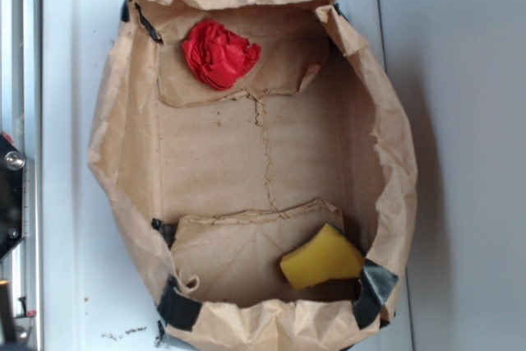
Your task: Grab the green sponge.
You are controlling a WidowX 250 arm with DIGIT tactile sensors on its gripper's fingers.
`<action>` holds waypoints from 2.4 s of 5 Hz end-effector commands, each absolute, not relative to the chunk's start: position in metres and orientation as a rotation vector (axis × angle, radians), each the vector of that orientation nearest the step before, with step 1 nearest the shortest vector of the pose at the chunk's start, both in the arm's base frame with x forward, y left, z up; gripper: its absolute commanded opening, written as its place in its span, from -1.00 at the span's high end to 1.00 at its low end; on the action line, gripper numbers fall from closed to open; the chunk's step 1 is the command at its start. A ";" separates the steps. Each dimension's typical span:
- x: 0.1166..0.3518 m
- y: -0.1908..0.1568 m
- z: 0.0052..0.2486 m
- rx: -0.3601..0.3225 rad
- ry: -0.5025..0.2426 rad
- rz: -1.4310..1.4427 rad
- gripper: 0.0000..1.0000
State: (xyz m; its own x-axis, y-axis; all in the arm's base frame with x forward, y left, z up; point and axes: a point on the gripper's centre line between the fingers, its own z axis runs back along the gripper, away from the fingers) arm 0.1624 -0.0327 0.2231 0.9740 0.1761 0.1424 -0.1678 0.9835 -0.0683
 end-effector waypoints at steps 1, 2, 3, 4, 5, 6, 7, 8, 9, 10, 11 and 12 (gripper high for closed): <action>0.203 -0.033 0.226 -0.073 -0.246 0.201 -1.00; 0.226 -0.028 0.219 -0.094 -0.268 0.190 -1.00; 0.248 -0.023 0.208 -0.104 -0.283 0.184 -1.00; 0.270 -0.015 0.186 -0.063 -0.277 0.212 -1.00; 0.287 -0.004 0.170 -0.040 -0.273 0.242 -1.00; 0.293 -0.001 0.155 -0.035 -0.261 0.245 -1.00; 0.291 -0.013 0.143 -0.098 -0.258 0.193 -1.00; 0.288 -0.027 0.133 -0.185 -0.270 0.136 -1.00; 0.282 -0.025 0.136 -0.225 -0.294 0.149 -1.00; 0.282 -0.025 0.136 -0.225 -0.294 0.149 -1.00; 0.282 -0.025 0.136 -0.225 -0.294 0.149 -1.00; 0.282 -0.025 0.136 -0.225 -0.294 0.149 -1.00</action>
